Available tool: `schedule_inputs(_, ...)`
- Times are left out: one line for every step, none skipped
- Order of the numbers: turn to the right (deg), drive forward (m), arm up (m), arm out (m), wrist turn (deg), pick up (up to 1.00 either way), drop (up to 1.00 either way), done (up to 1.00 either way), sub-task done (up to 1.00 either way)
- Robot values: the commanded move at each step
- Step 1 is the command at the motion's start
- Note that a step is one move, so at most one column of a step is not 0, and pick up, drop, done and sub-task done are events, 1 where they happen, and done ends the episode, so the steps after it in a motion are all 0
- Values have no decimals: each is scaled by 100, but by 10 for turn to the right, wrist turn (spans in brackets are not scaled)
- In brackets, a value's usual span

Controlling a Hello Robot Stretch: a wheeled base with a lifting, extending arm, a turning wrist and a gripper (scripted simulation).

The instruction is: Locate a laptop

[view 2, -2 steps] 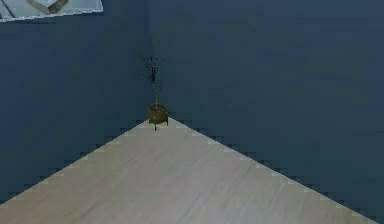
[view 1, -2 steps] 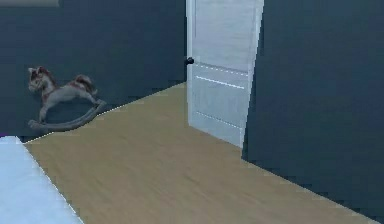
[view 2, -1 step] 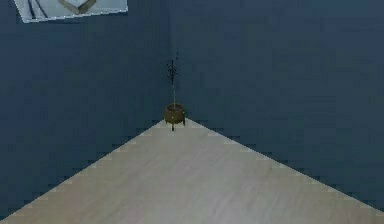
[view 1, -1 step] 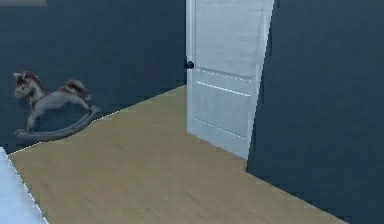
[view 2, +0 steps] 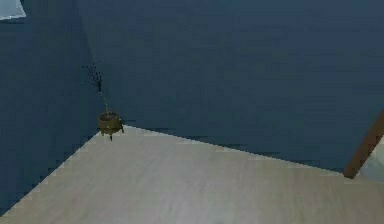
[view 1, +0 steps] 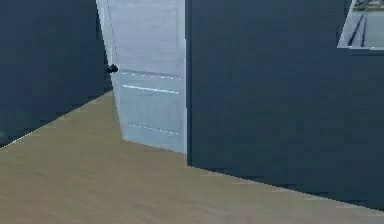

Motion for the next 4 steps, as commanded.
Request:
schedule_inputs(0, 20, 0, 0, 0, 0, 0, 0, 0)
schedule_inputs(-240, 0, 0, 0, 0, 0, 0, 0, 0)
schedule_inputs(0, 55, 0, 0, 0, 0, 0, 0, 0)
schedule_inputs(-210, 0, 0, 0, 0, 0, 0, 0, 0)
